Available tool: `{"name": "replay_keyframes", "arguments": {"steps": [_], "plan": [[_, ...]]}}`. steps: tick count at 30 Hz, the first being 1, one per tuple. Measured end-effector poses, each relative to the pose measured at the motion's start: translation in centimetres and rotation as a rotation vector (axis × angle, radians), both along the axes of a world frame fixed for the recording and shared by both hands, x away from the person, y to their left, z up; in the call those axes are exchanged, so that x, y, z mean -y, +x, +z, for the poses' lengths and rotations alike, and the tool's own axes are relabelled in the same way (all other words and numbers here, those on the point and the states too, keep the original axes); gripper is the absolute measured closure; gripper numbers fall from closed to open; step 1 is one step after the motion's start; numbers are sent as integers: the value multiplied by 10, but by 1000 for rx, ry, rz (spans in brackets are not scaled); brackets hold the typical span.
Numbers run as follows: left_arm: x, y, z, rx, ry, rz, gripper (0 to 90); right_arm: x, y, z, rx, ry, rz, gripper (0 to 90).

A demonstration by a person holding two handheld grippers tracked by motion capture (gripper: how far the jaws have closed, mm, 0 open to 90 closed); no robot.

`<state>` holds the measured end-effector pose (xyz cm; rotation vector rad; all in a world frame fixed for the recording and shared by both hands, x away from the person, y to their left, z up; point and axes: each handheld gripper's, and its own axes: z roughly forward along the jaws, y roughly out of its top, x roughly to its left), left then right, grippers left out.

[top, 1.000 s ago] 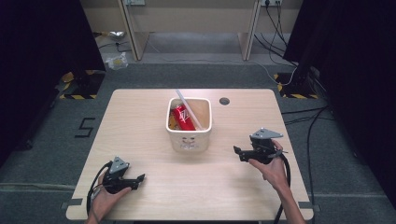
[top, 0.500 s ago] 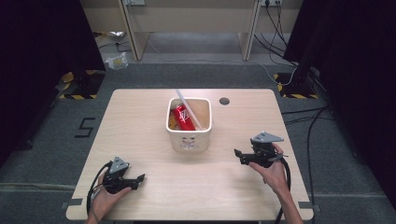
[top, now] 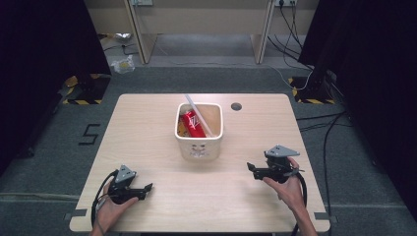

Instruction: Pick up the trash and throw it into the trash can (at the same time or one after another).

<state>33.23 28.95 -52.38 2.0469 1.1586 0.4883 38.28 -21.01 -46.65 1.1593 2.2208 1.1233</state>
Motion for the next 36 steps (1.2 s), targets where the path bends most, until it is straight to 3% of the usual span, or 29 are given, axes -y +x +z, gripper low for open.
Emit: {"name": "replay_keyframes", "arguments": {"steps": [36], "plan": [[0,0,0,0,0,0,162,16,-33,-34,-59,2,-33,175]]}}
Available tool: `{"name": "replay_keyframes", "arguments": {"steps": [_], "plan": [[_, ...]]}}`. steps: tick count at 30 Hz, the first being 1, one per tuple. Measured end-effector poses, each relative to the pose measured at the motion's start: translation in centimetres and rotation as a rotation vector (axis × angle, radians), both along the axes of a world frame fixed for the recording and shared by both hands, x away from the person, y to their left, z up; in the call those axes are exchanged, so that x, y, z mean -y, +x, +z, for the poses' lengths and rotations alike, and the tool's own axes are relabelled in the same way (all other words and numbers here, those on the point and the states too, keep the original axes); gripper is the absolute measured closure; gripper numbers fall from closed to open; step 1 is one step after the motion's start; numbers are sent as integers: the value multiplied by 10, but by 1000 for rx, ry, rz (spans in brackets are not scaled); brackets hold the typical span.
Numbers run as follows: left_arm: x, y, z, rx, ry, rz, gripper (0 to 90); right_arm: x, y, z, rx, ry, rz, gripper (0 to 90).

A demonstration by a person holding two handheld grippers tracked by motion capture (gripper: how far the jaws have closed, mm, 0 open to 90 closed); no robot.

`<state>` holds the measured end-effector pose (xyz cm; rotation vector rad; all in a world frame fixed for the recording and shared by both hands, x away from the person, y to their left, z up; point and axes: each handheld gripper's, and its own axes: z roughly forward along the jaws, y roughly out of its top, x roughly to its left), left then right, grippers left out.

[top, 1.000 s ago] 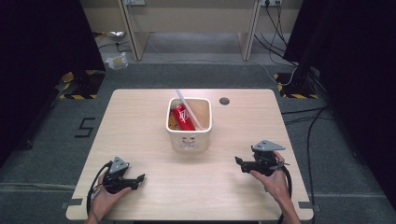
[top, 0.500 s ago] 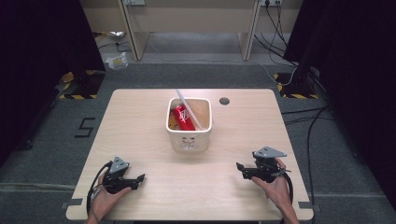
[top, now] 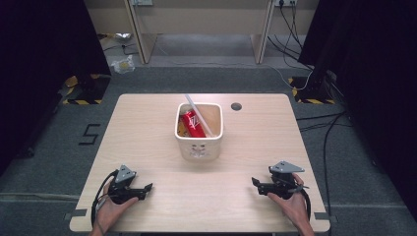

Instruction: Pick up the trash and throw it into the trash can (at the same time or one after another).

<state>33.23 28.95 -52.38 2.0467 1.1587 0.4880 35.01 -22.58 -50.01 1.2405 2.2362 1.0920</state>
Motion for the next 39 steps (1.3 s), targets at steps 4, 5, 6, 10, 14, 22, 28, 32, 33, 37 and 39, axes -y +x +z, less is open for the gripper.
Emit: {"name": "replay_keyframes", "arguments": {"steps": [4,5,6,10,14,22,28,32,33,37,39], "plan": [[0,0,0,0,0,0,162,0,-3,-4,-7,-19,-6,171],[0,0,0,0,0,0,162,0,-3,-5,-8,-23,-5,171],[0,0,0,0,0,0,162,1,-4,-6,-12,-25,-4,170],[0,0,0,0,0,0,162,1,-5,-9,-18,-28,-11,170],[0,0,0,0,0,0,162,2,-8,-11,-18,-36,-10,170],[0,0,0,0,0,0,162,1,-13,-11,-17,-50,-11,169],[0,0,0,0,0,0,162,-2,-15,-13,-20,-75,-6,165],[0,0,0,0,0,0,162,-3,-16,-16,-24,-90,-3,156],[0,0,0,0,0,0,162,-3,-16,-16,-23,-91,0,155],[0,0,0,0,0,0,162,-4,-17,-16,-24,-94,-3,148],[0,0,0,0,1,0,162,-4,-18,-16,-28,-94,-3,145]]}}
